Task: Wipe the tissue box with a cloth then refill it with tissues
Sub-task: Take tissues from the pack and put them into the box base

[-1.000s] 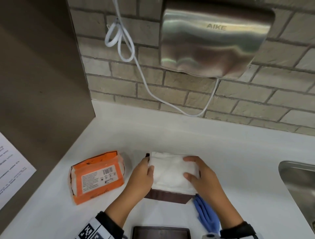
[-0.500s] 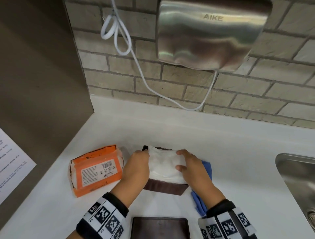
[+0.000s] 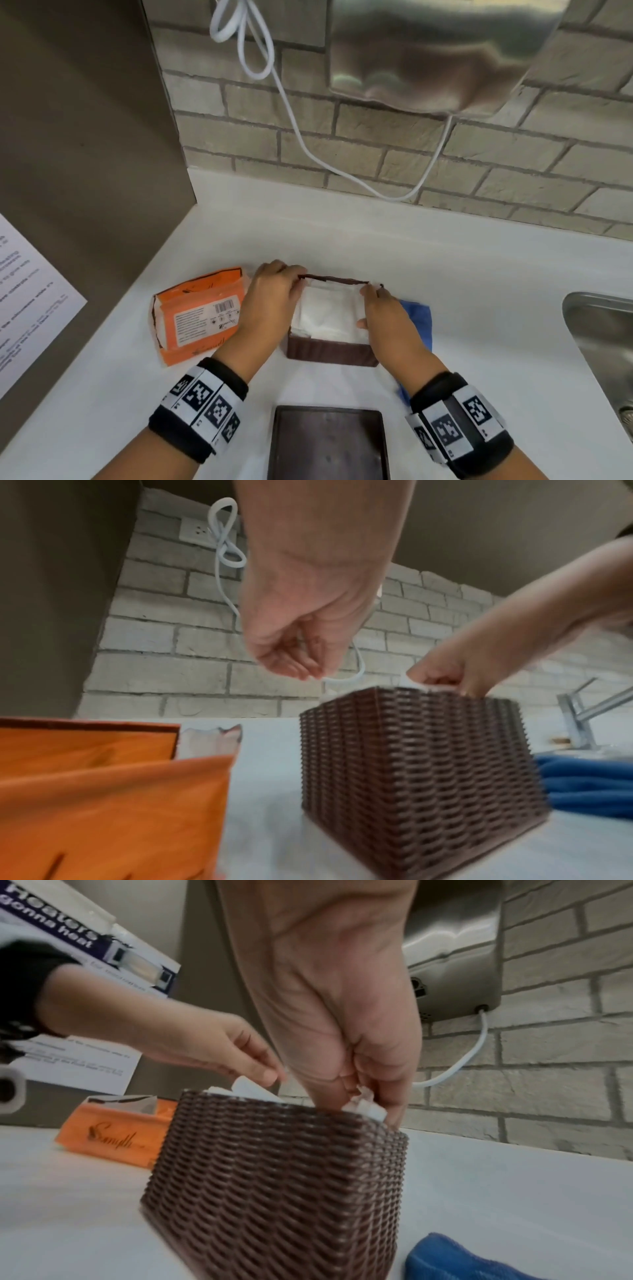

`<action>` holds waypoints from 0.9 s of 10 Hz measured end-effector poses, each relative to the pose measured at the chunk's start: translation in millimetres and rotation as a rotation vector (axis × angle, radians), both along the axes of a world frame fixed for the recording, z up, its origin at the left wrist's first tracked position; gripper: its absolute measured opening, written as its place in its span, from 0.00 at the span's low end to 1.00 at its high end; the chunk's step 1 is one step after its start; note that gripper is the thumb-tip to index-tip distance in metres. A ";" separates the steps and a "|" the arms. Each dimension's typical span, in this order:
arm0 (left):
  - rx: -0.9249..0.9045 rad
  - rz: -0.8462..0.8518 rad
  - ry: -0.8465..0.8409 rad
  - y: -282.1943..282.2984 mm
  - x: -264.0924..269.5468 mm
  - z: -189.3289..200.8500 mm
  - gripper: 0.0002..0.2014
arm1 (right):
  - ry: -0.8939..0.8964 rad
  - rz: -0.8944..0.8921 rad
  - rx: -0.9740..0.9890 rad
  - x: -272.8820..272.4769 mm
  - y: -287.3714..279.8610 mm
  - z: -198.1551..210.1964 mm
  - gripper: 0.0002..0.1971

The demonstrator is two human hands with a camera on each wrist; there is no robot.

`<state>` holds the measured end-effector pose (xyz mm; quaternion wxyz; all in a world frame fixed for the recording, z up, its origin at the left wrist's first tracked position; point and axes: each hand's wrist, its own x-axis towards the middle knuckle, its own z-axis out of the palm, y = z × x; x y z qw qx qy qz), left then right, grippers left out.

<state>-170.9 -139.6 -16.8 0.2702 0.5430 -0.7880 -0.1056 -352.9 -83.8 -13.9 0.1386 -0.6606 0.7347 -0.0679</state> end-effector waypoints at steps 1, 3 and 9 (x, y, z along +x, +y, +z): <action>0.067 -0.332 -0.011 8.4 -6.2 9.1 0.14 | 0.213 0.001 -0.003 2.6 1.6 2.9 0.18; 0.191 -0.468 -0.329 31.2 -28.3 8.5 0.26 | 0.233 0.223 -0.152 -12.7 -1.3 6.8 0.25; 0.424 -0.261 -0.555 47.4 -43.0 -8.7 0.33 | 0.008 0.329 0.085 -9.7 -9.5 -15.5 0.28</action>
